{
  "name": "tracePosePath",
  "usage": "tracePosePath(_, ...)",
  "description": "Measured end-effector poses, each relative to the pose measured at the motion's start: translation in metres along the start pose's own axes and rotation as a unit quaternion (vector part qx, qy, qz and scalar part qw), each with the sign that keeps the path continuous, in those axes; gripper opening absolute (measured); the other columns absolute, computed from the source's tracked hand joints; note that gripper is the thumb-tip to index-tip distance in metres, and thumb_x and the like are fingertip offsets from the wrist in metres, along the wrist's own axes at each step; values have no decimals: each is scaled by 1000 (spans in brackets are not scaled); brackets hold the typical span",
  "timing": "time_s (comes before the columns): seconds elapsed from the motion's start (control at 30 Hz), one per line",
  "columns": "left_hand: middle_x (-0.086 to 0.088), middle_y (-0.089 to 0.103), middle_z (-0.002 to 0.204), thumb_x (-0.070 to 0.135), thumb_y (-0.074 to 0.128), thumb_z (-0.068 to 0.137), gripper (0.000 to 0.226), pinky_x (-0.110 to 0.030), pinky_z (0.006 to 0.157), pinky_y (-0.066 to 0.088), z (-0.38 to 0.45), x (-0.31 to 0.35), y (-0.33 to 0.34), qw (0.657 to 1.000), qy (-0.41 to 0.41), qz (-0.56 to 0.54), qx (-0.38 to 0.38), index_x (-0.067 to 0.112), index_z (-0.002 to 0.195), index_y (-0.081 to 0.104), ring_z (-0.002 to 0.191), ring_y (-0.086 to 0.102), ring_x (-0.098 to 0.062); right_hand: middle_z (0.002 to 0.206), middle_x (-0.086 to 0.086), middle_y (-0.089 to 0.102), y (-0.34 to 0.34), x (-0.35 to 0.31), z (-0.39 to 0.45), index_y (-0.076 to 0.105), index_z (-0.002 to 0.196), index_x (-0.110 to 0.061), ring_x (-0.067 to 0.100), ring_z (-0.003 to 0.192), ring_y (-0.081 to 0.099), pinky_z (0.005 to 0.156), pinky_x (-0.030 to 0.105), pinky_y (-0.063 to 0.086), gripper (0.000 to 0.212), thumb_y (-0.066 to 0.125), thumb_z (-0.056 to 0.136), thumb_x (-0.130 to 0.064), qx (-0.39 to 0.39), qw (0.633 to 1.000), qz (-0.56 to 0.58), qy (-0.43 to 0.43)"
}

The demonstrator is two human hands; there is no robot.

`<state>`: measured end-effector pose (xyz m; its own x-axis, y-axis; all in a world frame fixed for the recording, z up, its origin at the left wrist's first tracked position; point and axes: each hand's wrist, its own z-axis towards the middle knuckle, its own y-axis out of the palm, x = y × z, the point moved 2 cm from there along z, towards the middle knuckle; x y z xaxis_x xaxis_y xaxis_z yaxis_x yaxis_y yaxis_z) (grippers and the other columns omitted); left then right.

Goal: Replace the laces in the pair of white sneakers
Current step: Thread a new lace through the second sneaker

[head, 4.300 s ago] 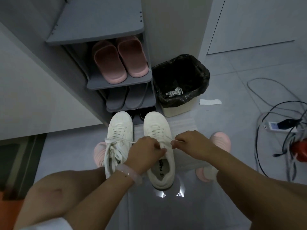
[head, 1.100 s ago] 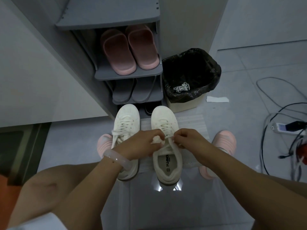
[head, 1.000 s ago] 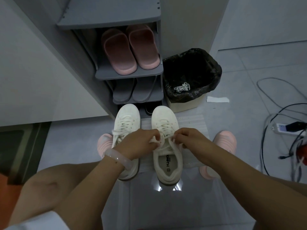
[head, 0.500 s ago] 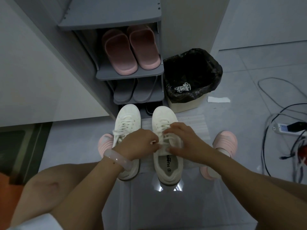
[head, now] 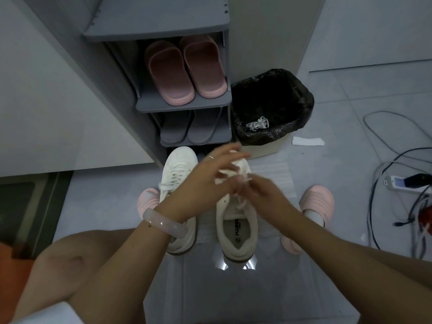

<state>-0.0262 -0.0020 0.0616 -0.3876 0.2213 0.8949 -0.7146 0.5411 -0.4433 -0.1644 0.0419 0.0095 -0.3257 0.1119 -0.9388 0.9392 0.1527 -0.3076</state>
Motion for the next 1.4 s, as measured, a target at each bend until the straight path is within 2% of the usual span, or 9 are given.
tracePosePath(0.17, -1, 56, 113, 3, 51, 88, 27, -10, 82, 32, -1, -27, -19, 962, -83, 157, 208, 11, 112, 63, 103, 53, -15, 61, 2, 56, -55, 11, 12, 53, 73, -14, 14, 60, 61, 80, 36, 49, 27, 40, 97, -15, 296, 920, 198, 164)
tracePosePath(0.23, -6, 54, 124, 7, 49, 89, 35, -17, 91, 31, -2, -44, -12, 957, -150, 227, 103, 12, 122, 55, 114, 50, -23, 56, 3, 53, -68, 16, 14, 55, 81, -10, 10, 45, 57, 73, 37, 50, 24, 40, 98, -18, 267, 928, 149, 212)
tracePosePath(0.33, -4, 56, 122, 20, 45, 91, 35, -42, 111, 19, -11, -60, 7, 891, -197, 393, -116, 18, 126, 44, 117, 49, -24, 57, 6, 58, -71, 20, 16, 53, 75, -5, 22, 58, 61, 71, 34, 48, 25, 44, 94, -19, 108, 952, -178, 225)
tracePosePath(0.43, 0, 61, 92, 22, 41, 92, 13, -36, 99, 29, -9, -55, 5, 878, -164, 442, -83, 17, 91, 53, 98, 57, -24, 75, 5, 54, -59, 24, 10, 44, 69, -12, 23, 73, 56, 67, 29, 43, 31, 48, 93, -32, -50, 881, -414, 225)
tracePosePath(0.5, 3, 59, 78, 25, 47, 91, 20, -26, 74, 38, -3, -45, -9, 915, -165, 368, -15, 17, 75, 56, 82, 57, -20, 80, 2, 50, -52, 23, 8, 50, 77, -12, 20, 74, 52, 68, 28, 42, 33, 46, 93, -40, -81, 850, -470, 223)
tracePosePath(0.6, 7, 53, 48, 25, 59, 87, 33, -12, 53, 39, -3, -23, -38, 976, -210, 30, 50, 23, 54, 58, 53, 54, -5, 80, 0, 58, -40, 5, 11, 60, 87, -11, 18, 73, 55, 66, 28, 43, 29, 47, 94, -36, -52, 907, -404, 105)
tracePosePath(0.77, 5, 51, 49, 23, 62, 79, 11, -19, 57, 50, -10, 7, -62, 909, -108, -401, 29, 24, 84, 72, 41, 41, -2, 69, -7, 68, -10, -34, 9, 69, 82, -24, 4, 62, 63, 65, 19, 53, 15, 57, 90, -27, -151, 986, -45, 60)
tracePosePath(0.97, 1, 71, 98, 10, 53, 84, 29, -21, 70, 55, -11, 15, -52, 910, -69, -410, -4, 15, 108, 68, 80, 68, -9, 102, -19, 64, 10, -55, 4, 58, 108, -40, 3, 86, 65, 70, 18, 53, 23, 55, 92, -25, -229, 964, 125, 45)
tracePosePath(1.4, -1, 54, 132, -5, 41, 93, 39, -22, 80, 54, -7, 8, -44, 910, -120, -395, 35, 13, 126, 52, 111, 61, -15, 59, -13, 49, 9, -61, 2, 72, 81, -29, 2, 54, 42, 55, 13, 41, 18, 56, 89, -33, -229, 961, 154, 35)
